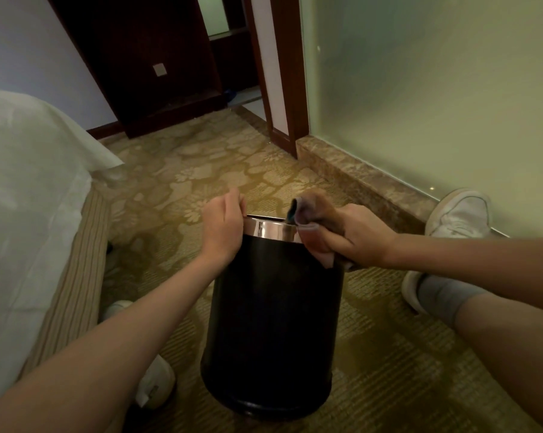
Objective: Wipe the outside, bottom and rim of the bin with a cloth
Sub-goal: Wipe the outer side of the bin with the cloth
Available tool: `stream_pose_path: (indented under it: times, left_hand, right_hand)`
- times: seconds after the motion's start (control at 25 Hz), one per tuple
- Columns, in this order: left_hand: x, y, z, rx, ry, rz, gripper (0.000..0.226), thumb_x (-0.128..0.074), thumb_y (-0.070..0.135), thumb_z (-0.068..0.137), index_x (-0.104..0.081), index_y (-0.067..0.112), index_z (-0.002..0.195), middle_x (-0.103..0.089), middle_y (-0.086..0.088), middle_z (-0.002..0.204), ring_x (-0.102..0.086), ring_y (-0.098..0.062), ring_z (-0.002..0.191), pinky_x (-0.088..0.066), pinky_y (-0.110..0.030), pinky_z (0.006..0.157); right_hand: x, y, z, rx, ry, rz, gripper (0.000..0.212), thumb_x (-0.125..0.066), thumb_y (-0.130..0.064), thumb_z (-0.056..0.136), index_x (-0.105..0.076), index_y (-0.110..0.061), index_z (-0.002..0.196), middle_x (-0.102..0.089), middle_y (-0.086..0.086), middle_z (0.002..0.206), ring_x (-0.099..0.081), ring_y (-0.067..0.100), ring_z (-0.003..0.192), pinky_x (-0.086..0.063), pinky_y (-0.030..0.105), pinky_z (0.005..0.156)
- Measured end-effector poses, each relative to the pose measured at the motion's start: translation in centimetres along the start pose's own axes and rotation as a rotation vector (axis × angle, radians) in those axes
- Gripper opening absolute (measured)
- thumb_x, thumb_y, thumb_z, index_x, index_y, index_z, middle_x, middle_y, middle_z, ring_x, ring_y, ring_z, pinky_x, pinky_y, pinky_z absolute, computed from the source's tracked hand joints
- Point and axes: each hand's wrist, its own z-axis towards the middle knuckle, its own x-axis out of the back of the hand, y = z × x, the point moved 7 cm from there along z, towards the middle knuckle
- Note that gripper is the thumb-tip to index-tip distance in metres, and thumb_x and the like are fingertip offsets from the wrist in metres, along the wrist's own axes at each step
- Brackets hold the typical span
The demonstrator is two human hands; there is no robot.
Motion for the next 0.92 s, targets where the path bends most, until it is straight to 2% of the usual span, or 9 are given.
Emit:
stream_pose_path:
  times: [0.12, 0.24, 0.36, 0.44, 0.48, 0.56, 0.64, 0.76, 0.92]
  left_hand:
    - [-0.9, 1.5, -0.6, -0.103, -0.048, 0.067, 0.046, -0.031, 0.029, 0.093, -0.038, 0.024, 0.048, -0.036, 0.008, 0.045, -0.034, -0.006, 0.042, -0.027, -0.03, 0.047]
    - [-2.4, 1.2, -1.4, 0.046, 0.063, -0.033, 0.04, -0.032, 0.019, 0.092, -0.04, 0.02, 0.053, -0.041, 0.009, 0.053, -0.04, 0.0, 0.046, -0.027, -0.024, 0.049]
    - [-3.2, -0.6, -2.0, 0.162, 0.108, -0.016, 0.031, -0.038, 0.009, 0.099, -0.05, 0.011, 0.071, -0.048, 0.004, 0.066, -0.046, -0.004, 0.06, -0.038, -0.034, 0.064]
    - [-3.6, -1.5, -1.9, 0.097, 0.066, -0.051, 0.023, -0.047, 0.013, 0.093, -0.059, 0.003, 0.077, -0.061, -0.01, 0.071, -0.059, -0.022, 0.067, -0.047, -0.043, 0.064]
    - [-3.7, -2.0, -1.7, 0.12, 0.047, -0.1, 0.026, -0.047, 0.018, 0.089, -0.061, 0.002, 0.075, -0.064, -0.013, 0.07, -0.061, -0.025, 0.067, -0.05, -0.044, 0.062]
    - [-3.4, -2.5, -1.7, 0.257, 0.072, -0.238, 0.036, -0.039, 0.024, 0.087, -0.054, 0.015, 0.056, -0.053, 0.0, 0.053, -0.048, -0.014, 0.055, -0.04, -0.038, 0.055]
    - [-3.6, -2.5, -1.6, 0.317, 0.075, -0.332, 0.045, -0.033, 0.025, 0.09, -0.04, 0.022, 0.046, -0.034, 0.007, 0.045, -0.031, -0.01, 0.048, -0.025, -0.036, 0.053]
    - [-3.6, -2.2, -1.5, 0.311, 0.055, -0.295, 0.047, -0.029, 0.018, 0.096, -0.036, 0.018, 0.05, -0.029, 0.01, 0.042, -0.027, -0.008, 0.045, -0.022, -0.032, 0.052]
    - [-2.4, -1.1, -1.5, 0.111, 0.014, -0.053, 0.045, -0.028, 0.027, 0.093, -0.04, 0.019, 0.05, -0.037, 0.008, 0.043, -0.032, -0.008, 0.043, -0.027, -0.029, 0.049]
  right_hand:
    - [1.5, -2.7, 1.7, -0.011, -0.001, -0.138, 0.053, -0.029, -0.068, 0.089, -0.053, -0.021, 0.078, -0.047, -0.006, 0.058, -0.057, 0.025, 0.053, -0.034, 0.03, 0.05]
    - [2.6, -4.7, 3.4, -0.122, -0.031, -0.368, 0.055, -0.031, -0.074, 0.089, -0.057, -0.026, 0.081, -0.037, -0.011, 0.057, -0.04, 0.013, 0.048, -0.025, 0.028, 0.047]
    - [2.7, -5.6, 2.8, -0.132, -0.006, -0.439, 0.051, -0.035, -0.07, 0.09, -0.062, -0.026, 0.092, -0.053, -0.003, 0.067, -0.058, 0.023, 0.064, -0.03, 0.031, 0.055]
    - [2.9, -6.1, 1.4, -0.062, 0.05, -0.341, 0.046, -0.039, -0.066, 0.091, -0.06, -0.026, 0.096, -0.064, -0.002, 0.076, -0.066, 0.025, 0.075, -0.031, 0.031, 0.058]
    - [3.2, -6.0, 0.7, -0.017, 0.075, -0.238, 0.044, -0.04, -0.063, 0.09, -0.06, -0.025, 0.098, -0.065, -0.005, 0.076, -0.066, 0.022, 0.074, -0.034, 0.031, 0.057]
    - [3.8, -3.8, -0.8, 0.054, 0.084, -0.019, 0.045, -0.043, -0.056, 0.089, -0.064, -0.022, 0.109, -0.067, -0.006, 0.075, -0.067, 0.017, 0.069, -0.044, 0.03, 0.059]
    - [3.9, 0.7, -2.5, 0.079, 0.082, 0.061, 0.047, -0.044, -0.052, 0.092, -0.066, -0.017, 0.114, -0.069, -0.005, 0.081, -0.069, 0.018, 0.072, -0.05, 0.03, 0.065]
    - [3.7, 4.5, -3.8, -0.004, 0.126, 0.086, 0.066, -0.034, -0.065, 0.094, -0.068, -0.009, 0.103, -0.071, 0.006, 0.087, -0.069, 0.026, 0.077, -0.052, 0.041, 0.069]
    - [3.8, 2.1, -3.0, 0.054, 0.227, -0.027, 0.049, -0.043, -0.057, 0.091, -0.063, -0.014, 0.076, -0.059, -0.002, 0.062, -0.062, 0.025, 0.055, -0.035, 0.025, 0.056]
